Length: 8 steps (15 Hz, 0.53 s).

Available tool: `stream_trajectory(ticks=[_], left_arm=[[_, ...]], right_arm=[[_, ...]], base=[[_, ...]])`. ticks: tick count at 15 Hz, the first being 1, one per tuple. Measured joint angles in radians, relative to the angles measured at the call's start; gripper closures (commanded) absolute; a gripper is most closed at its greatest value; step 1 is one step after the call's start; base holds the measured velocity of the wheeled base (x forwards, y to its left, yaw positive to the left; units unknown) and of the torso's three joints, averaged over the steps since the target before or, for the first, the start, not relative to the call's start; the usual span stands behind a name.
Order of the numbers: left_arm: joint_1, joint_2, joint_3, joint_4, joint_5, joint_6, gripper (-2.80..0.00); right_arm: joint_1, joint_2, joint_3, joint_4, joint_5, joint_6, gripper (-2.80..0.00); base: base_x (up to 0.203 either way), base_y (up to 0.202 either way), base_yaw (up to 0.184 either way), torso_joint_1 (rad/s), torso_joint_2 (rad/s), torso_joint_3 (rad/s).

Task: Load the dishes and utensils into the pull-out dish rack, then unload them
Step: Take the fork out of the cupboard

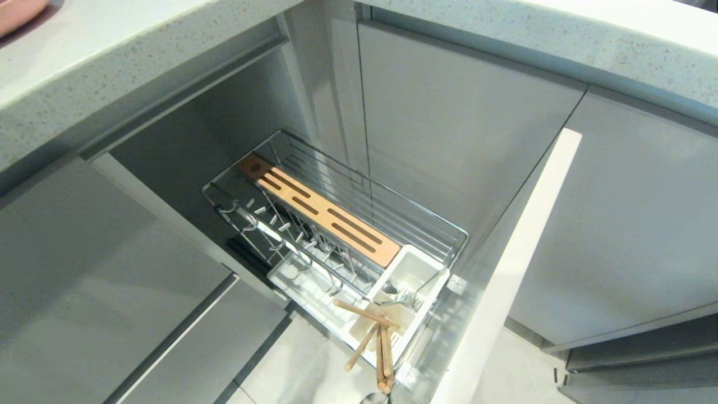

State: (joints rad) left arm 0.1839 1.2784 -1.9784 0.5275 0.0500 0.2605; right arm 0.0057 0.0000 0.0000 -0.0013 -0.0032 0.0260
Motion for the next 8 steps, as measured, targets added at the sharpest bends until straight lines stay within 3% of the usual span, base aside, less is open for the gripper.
stream_trajectory(ticks=[1, 2, 4, 8], left_arm=[[-0.011, -0.03, 0.004, -0.02, -0.001, -0.024, -2.8], [-0.026, -0.063, 0.016, -0.046, -0.001, -0.062, 0.0], [-0.063, -0.133, 0.044, -0.101, -0.002, -0.156, 0.0], [-0.121, -0.276, 0.111, -0.216, 0.003, -0.526, 0.0]], right_arm=[[0.0, 0.0, 0.0, 0.0, 0.0, 0.0, 0.0], [0.0, 0.0, 0.0, 0.0, 0.0, 0.0, 0.0], [0.0, 0.0, 0.0, 0.0, 0.0, 0.0, 0.0], [0.0, 0.0, 0.0, 0.0, 0.0, 0.0, 0.0]], base=[[0.0, 0.0, 0.0, 0.0, 0.0, 0.0], [0.0, 0.0, 0.0, 0.0, 0.0, 0.0], [0.0, 0.0, 0.0, 0.0, 0.0, 0.0], [0.0, 0.0, 0.0, 0.0, 0.0, 0.0]])
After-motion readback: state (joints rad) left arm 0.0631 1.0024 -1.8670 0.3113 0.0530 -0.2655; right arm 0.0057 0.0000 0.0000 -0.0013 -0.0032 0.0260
